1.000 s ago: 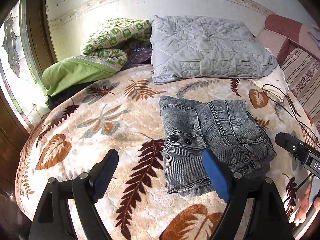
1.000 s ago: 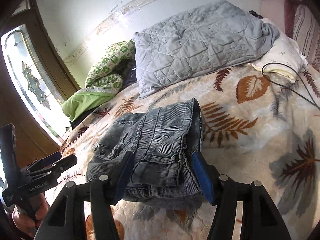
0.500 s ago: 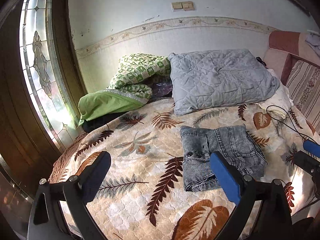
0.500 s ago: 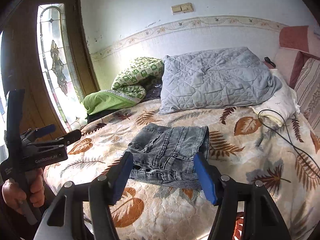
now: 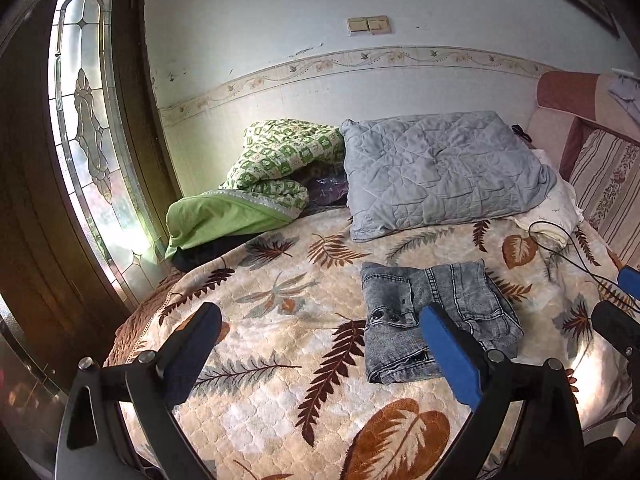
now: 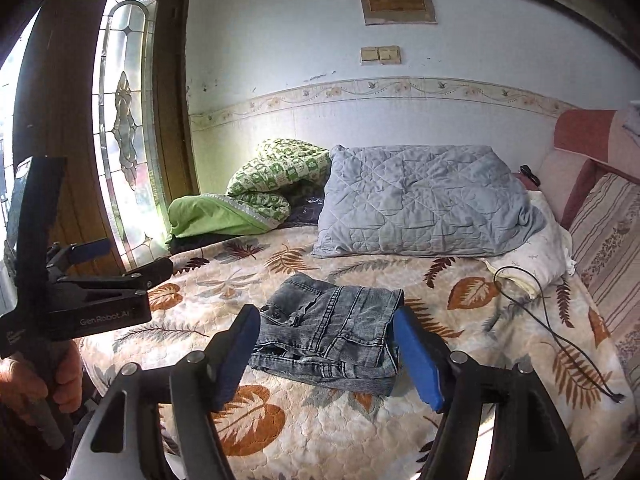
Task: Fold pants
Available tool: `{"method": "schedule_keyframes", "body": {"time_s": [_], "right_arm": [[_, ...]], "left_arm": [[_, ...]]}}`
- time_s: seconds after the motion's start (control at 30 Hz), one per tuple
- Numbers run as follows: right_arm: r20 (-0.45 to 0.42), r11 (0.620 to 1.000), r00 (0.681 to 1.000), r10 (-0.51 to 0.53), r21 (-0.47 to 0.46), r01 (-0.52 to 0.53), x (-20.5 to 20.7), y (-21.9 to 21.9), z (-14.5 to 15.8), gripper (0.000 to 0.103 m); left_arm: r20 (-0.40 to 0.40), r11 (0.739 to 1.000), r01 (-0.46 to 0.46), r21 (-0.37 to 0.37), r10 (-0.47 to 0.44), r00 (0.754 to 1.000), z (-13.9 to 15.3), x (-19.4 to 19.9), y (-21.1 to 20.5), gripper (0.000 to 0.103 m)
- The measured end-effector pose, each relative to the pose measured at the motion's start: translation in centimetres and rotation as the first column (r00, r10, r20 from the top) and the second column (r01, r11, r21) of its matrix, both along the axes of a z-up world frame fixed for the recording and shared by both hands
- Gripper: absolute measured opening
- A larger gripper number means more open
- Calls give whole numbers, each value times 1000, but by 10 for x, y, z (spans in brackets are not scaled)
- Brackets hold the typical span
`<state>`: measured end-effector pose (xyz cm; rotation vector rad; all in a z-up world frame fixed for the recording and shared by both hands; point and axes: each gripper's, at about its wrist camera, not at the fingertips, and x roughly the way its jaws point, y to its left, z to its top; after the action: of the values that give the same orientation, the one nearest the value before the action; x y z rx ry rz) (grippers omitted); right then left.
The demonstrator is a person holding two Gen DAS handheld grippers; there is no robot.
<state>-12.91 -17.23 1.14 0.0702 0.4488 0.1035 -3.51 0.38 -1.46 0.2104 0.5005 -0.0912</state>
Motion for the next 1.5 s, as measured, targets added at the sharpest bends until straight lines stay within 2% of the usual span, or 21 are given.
{"method": "schedule_keyframes", "body": {"time_s": [0.33,0.7,1.13,1.5], "right_arm": [[-49,1000,999,13,-19,-14,12,13,-20,74],[-85,1000,996,21,-8,-22,23,14,-36,74],[-102,1000,995,21,-14,-22,30,15,-43,74],[-102,1000,995,15,-10,-17,34,16,-45,74]], "left_arm": [[-51,998,-58,16,59,997,-21,15,11,99],[-42,995,-100,17,101,994,-27,25,22,99],[-54,996,-87,14,88,995,-32,32,19,99],[-21,998,-66,-14,66,998,-28,29,17,99]]}}
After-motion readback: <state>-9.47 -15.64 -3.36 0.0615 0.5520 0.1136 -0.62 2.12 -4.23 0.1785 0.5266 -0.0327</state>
